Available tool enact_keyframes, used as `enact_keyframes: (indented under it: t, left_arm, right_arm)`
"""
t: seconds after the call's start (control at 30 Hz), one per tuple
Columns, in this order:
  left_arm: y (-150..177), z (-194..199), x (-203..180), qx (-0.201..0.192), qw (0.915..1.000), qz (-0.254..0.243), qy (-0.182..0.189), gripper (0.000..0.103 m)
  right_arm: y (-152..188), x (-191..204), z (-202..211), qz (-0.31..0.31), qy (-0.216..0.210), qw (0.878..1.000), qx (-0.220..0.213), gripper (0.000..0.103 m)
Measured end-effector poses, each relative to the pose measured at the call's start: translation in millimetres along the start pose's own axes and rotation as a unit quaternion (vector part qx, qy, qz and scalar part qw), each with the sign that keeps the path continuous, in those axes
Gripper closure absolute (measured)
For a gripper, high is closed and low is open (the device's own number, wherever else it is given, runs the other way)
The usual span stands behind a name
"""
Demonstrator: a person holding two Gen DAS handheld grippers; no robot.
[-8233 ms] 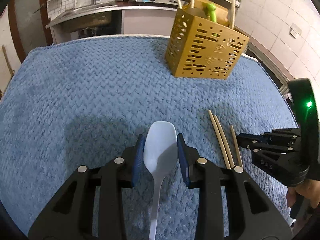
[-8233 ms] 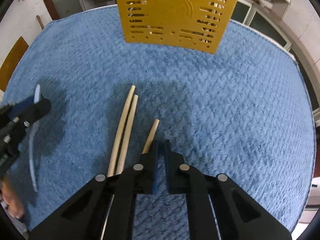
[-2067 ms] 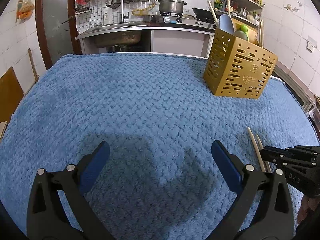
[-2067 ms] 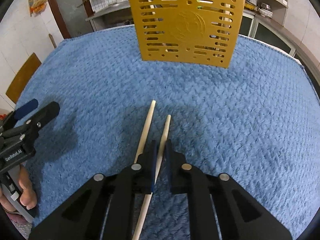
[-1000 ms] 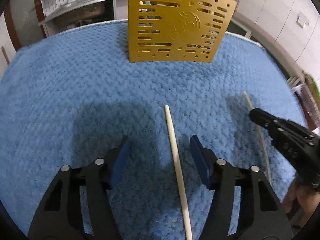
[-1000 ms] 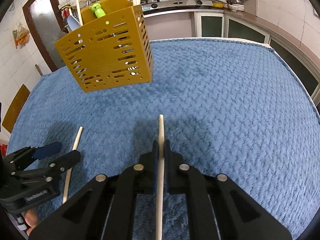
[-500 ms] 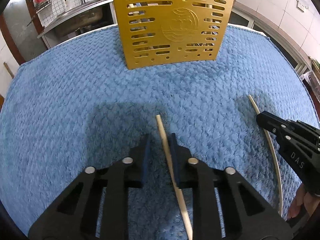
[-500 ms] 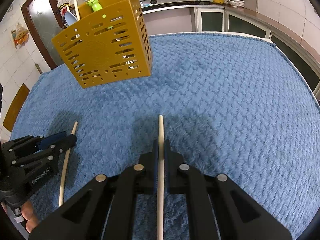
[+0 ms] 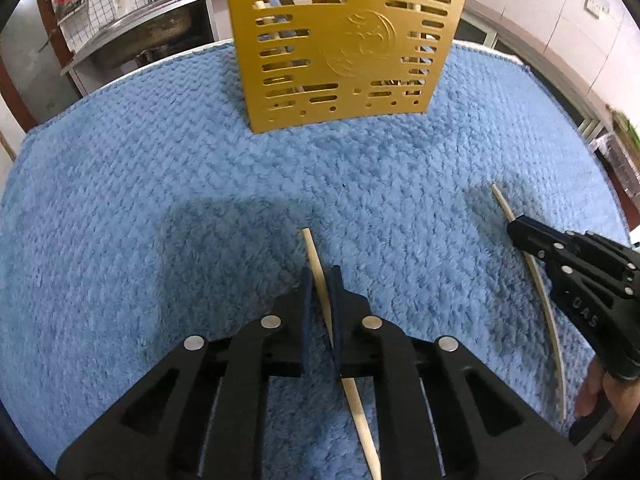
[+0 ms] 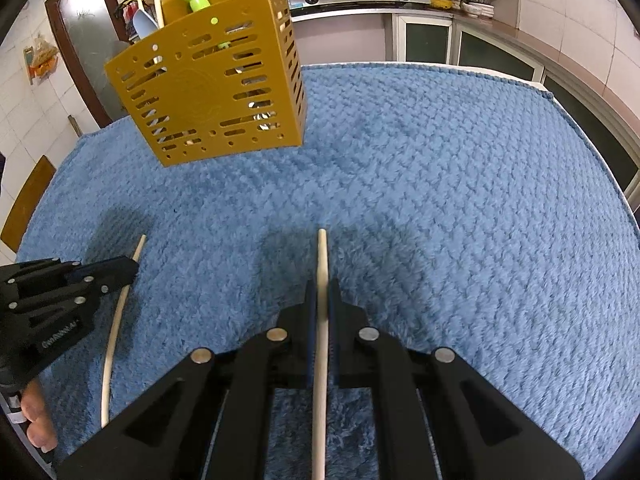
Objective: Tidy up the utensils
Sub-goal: 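Lift both chopsticks off the towel toward the caddy with both tools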
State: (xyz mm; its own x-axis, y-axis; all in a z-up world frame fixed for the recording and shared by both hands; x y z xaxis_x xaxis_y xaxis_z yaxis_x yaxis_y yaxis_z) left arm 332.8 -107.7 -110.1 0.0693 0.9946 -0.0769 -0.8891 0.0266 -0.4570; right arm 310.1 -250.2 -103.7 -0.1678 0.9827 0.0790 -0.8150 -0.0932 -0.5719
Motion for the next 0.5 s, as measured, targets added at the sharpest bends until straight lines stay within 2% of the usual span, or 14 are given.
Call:
enact_keyframes:
  t: [0.17, 0.3, 0.5]
  left_arm:
    - [-4, -7, -12, 0.008, 0.9994, -0.018, -0.030, 0.095]
    - [-7, -9, -15, 0.021, 0.9989, -0.016, -0.038, 0.095]
    - [-13, -11, -11, 0.027, 0.9993, 0.005, -0.024, 0.096]
  right_arm:
    - [-1, -3, -1, -0.011, -0.015, 1.000, 0.001, 0.097]
    - [0, -5, -1, -0.018, -0.023, 1.000, 0.000, 0.097]
    - [0, -7, -2, -0.026, -0.033, 0.999, -0.003, 0.097]
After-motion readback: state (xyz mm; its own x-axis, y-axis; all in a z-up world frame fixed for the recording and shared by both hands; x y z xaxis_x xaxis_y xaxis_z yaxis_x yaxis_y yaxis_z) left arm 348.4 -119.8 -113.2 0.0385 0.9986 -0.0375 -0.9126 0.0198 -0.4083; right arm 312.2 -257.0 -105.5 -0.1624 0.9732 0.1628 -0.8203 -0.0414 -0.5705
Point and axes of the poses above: each gripper's, at about its wrist camera, not at the fingertips, and z roughly against the way its jaws point, x to its left, y to its underside, the point moved 7 cm from there along -z, roughly the way its jaws point, and after that the axes turned 9 degrees about z, right-handed, at the moved point
